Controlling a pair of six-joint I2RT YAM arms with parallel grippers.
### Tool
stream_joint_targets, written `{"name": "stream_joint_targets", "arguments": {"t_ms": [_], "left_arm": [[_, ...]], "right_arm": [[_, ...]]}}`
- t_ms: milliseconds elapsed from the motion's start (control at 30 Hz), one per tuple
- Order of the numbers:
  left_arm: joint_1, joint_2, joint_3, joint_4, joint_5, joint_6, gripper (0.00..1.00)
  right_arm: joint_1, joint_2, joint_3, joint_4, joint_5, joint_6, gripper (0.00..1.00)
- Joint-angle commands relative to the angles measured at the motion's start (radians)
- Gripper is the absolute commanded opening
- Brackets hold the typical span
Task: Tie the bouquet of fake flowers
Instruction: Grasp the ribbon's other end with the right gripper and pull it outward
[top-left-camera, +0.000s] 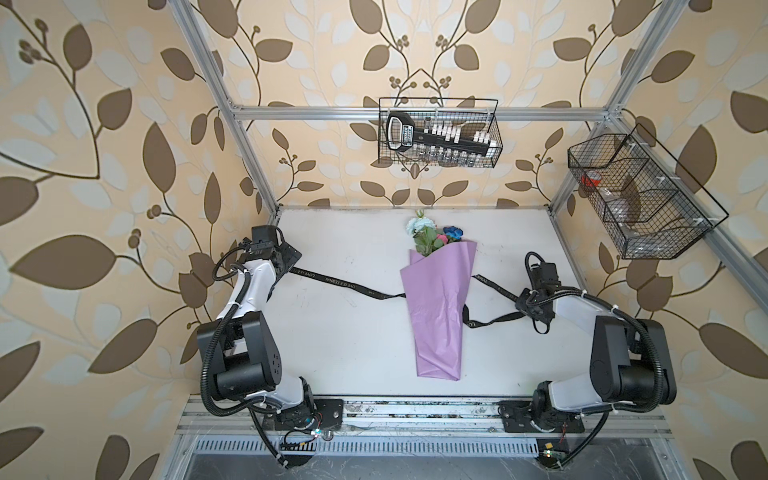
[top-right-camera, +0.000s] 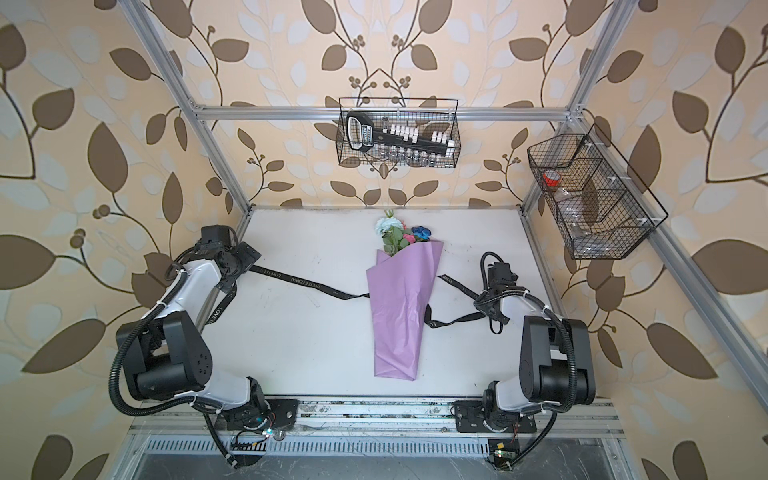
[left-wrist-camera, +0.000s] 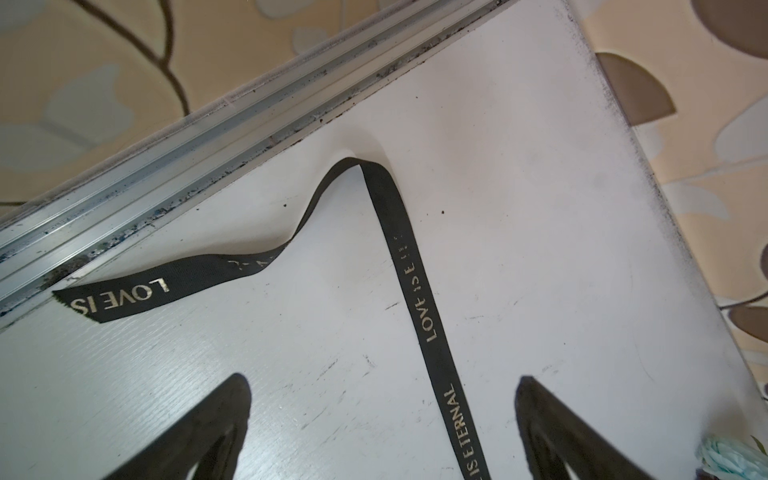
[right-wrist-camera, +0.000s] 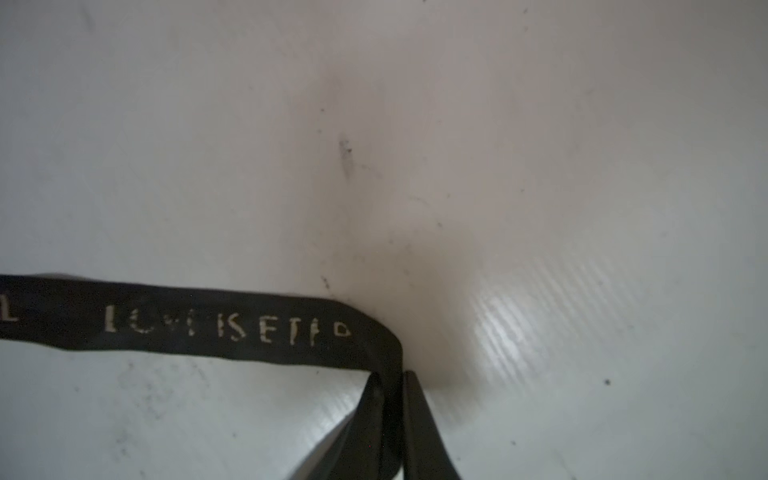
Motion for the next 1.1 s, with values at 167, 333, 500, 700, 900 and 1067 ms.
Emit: {"name": "stream_joint_targets", "arguments": {"t_ms": [167, 333, 500, 700, 900, 1067], "left_arm": [[0.011, -0.042, 0.013, -0.018, -0.013, 0.022, 0.99], [0.011, -0.041, 0.006, -0.037, -0.029, 0.035, 0.99], [0.011, -0.041, 0.004, -0.058, -0.051, 0.041, 0.99], [0.011, -0.041, 0.0, -0.076, -0.064, 0.018, 0.99], [0.017, -0.036, -0.008, -0.11, -0.117, -0.045, 0.99], [0.059, -0.04, -0.09, -0.03, -0.06, -0.209, 0.99]], "right_arm": [[-0.181, -0.071, 0.04, 0.03, -0.054, 0.001, 0.0], [-0.276, -0.166, 0.071, 0.03, -0.014, 0.029, 0.0], [-0.366, -0.192, 0.138, 0.041, -0.042, 0.026, 0.0], [-0.378, -0.185, 0.207, 0.044, 0.005, 0.037, 0.0], [-0.432, -0.187, 0.23, 0.038, 0.013, 0.043, 0.0], [-0.506, -0.183, 0.234, 0.037, -0.039, 0.05, 0.0]]}}
